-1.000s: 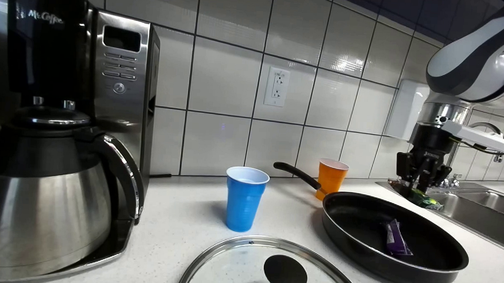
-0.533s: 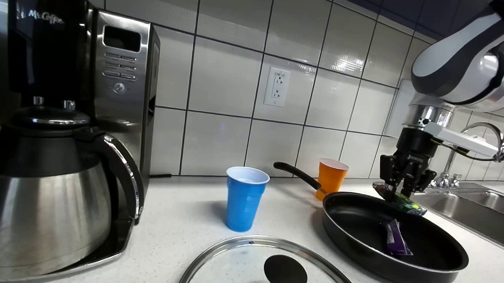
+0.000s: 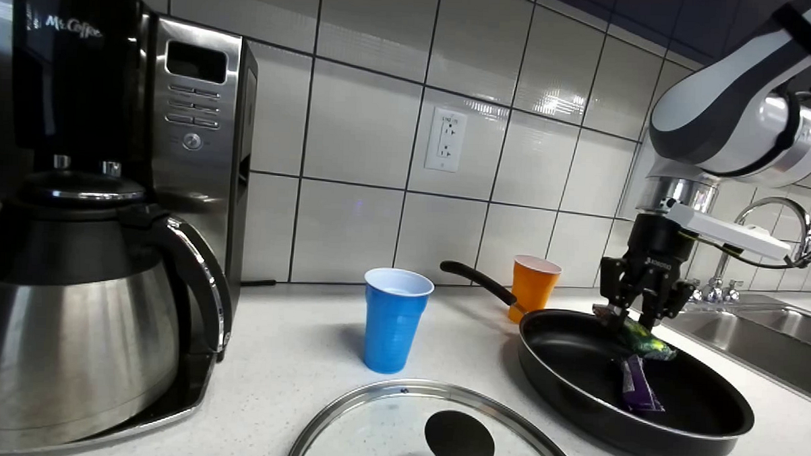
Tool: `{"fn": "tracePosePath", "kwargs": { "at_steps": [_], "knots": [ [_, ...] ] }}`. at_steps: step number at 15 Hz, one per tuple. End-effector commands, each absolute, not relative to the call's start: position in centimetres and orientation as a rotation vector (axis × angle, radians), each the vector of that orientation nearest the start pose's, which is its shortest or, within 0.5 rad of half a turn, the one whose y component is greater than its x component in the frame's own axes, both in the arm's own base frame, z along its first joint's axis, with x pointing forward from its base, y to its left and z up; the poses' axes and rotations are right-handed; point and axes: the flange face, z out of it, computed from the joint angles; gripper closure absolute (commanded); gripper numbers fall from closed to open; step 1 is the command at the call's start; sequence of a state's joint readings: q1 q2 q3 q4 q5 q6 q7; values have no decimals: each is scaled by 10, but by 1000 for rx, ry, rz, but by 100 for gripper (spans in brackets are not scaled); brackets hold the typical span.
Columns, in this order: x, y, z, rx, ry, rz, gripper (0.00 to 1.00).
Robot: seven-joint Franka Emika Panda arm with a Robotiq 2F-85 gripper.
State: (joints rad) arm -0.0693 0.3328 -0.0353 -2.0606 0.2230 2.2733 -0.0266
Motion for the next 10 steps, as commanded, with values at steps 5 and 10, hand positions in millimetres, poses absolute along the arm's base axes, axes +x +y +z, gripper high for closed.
{"fn": "tracePosePath", "kwargs": {
  "at_steps": [5, 10],
  "knots": [
    [574, -56, 270, -2953, 398, 164, 0],
    [558, -81, 291, -3037, 416, 165, 0]
  ]
}}
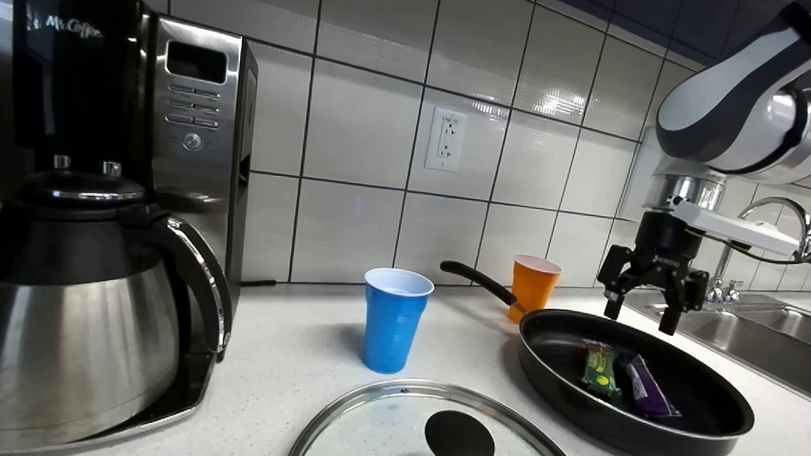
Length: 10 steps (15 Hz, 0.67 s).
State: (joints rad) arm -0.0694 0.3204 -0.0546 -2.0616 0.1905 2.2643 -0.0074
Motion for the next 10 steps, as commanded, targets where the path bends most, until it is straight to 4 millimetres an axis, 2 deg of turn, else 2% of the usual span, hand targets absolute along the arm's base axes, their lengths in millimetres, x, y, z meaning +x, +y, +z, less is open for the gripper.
{"fn": "tracePosePath", "kwargs": {
  "at_steps": [1, 6, 7, 10],
  "knots": [
    [555, -88, 295, -3060, 431, 163, 0],
    [532, -129, 308, -3138, 588, 119, 0],
    [548, -121, 298, -3123, 521, 138, 0],
    [540, -133, 302, -3126, 557, 135, 0]
  ]
}}
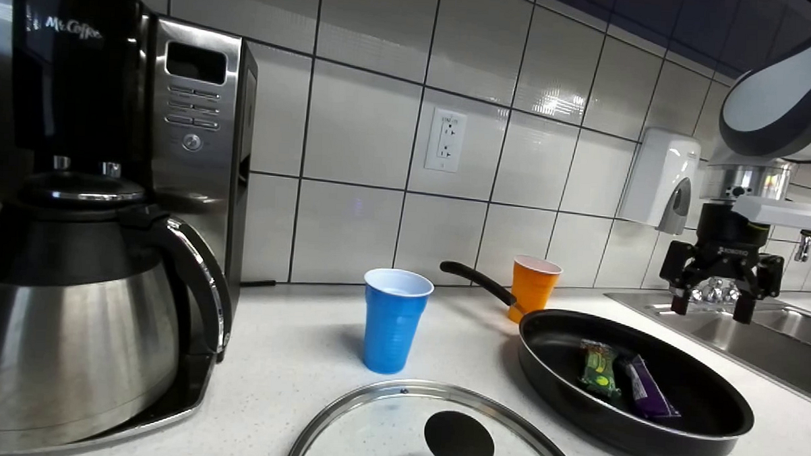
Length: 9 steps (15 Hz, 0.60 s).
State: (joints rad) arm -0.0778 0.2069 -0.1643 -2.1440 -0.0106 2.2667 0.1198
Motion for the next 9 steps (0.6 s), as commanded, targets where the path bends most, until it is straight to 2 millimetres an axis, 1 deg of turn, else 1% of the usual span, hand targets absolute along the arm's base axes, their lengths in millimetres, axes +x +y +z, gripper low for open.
{"fn": "tracePosePath", "kwargs": {
  "at_steps": [1, 6, 9],
  "knots": [
    [539, -133, 302, -3126, 558, 136, 0],
    [539, -132, 301, -3125, 560, 138, 0],
    [527, -118, 307, -3098, 613, 103, 0]
  ]
}}
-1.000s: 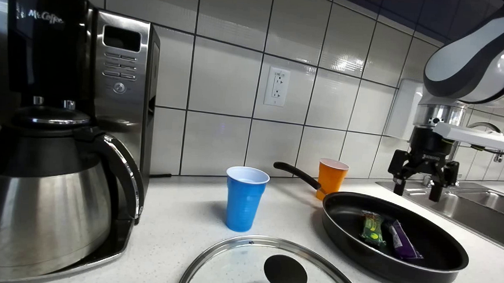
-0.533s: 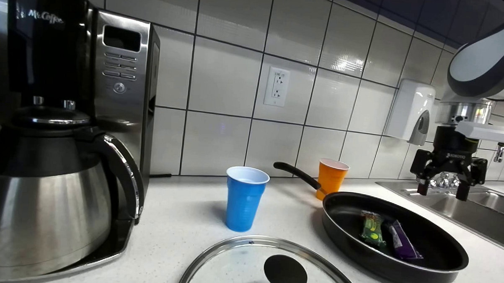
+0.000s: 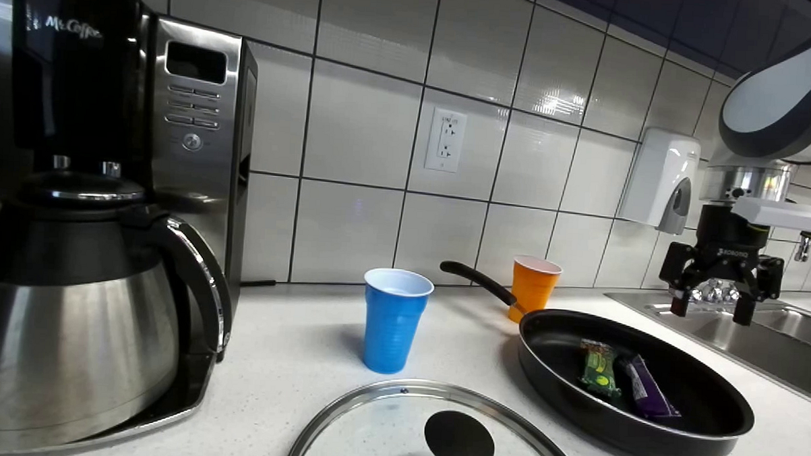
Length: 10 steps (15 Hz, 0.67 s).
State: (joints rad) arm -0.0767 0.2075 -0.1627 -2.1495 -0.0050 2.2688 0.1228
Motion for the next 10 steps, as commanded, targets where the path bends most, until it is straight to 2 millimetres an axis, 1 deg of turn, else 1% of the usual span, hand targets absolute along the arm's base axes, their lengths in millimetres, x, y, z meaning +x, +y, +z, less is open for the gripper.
{"fn": "tracePosePath", "kwargs": {
  "at_steps": [1, 5, 10],
  "knots": [
    [522, -112, 308, -3085, 619, 91, 0],
    [500, -102, 311, -3065, 699, 25, 0],
    [470, -106, 314, -3013, 853, -36, 0]
  ]
}}
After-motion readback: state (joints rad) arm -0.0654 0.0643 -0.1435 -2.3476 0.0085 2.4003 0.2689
